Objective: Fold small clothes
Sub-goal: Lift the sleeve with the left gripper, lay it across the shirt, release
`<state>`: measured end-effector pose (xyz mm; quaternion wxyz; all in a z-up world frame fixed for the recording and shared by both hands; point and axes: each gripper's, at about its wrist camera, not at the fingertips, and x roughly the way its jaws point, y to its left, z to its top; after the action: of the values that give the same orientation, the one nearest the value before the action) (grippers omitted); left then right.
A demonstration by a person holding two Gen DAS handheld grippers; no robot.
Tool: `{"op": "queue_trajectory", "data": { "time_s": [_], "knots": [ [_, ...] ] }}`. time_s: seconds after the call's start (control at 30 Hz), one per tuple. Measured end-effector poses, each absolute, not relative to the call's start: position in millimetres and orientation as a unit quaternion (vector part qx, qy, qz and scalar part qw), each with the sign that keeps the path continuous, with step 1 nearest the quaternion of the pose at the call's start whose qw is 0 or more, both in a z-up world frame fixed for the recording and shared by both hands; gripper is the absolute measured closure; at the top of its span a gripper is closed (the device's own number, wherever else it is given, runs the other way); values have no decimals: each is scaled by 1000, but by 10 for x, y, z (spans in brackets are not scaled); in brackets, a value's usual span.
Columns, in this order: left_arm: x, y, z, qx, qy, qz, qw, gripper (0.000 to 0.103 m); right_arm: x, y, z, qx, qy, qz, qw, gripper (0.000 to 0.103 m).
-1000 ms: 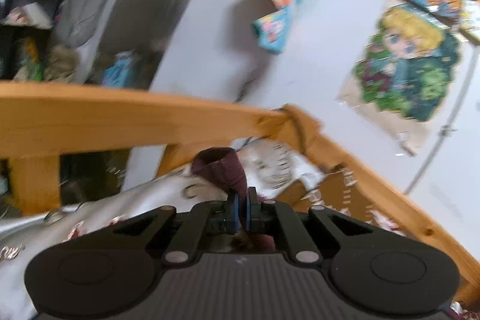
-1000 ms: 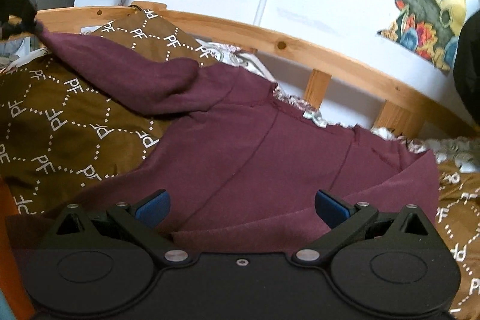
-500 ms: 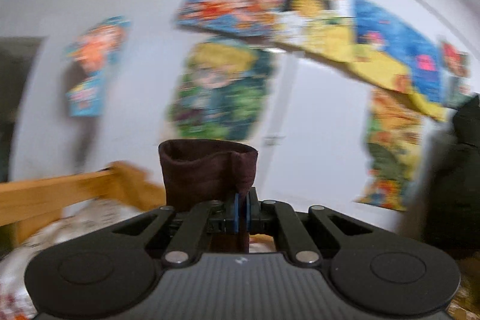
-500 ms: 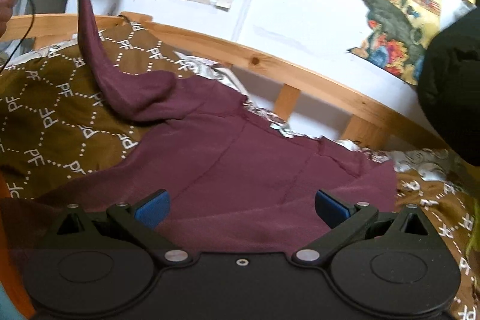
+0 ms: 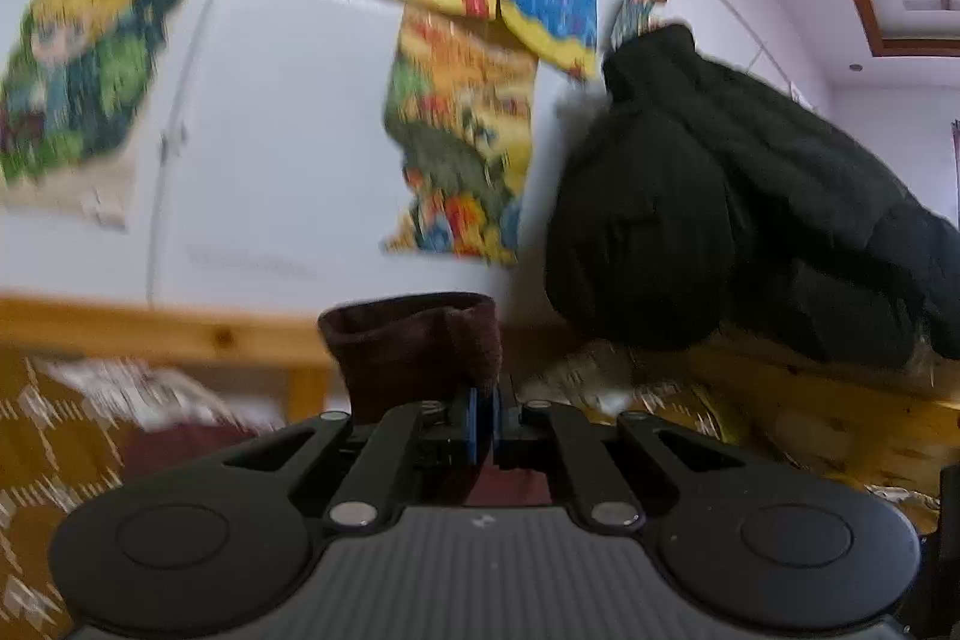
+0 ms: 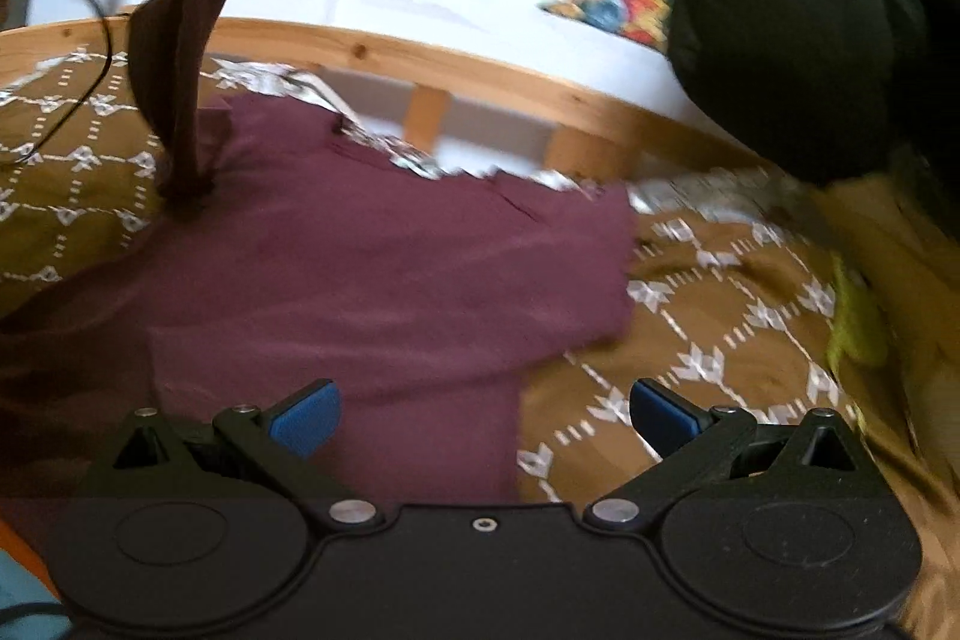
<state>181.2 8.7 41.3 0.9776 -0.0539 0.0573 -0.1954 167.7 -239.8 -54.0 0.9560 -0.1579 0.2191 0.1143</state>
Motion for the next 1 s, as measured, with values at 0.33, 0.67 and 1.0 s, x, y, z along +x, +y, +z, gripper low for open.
{"op": "queue_trajectory", "data": {
  "time_s": [0.33,0.67,1.0],
  "knots": [
    [1959,-205,-127,-63,124,-234,962,99,1622,-2696,-702,-155,257,80,951,1],
    [2047,-237,-433,-92,216,-262,936,93,1651,-2758,-759,-139,272,70,950,1],
    [1927,106,-176,-131,195,-237,943,12,1720,-2864,-759,-83,280,41,956,1]
  ]
}}
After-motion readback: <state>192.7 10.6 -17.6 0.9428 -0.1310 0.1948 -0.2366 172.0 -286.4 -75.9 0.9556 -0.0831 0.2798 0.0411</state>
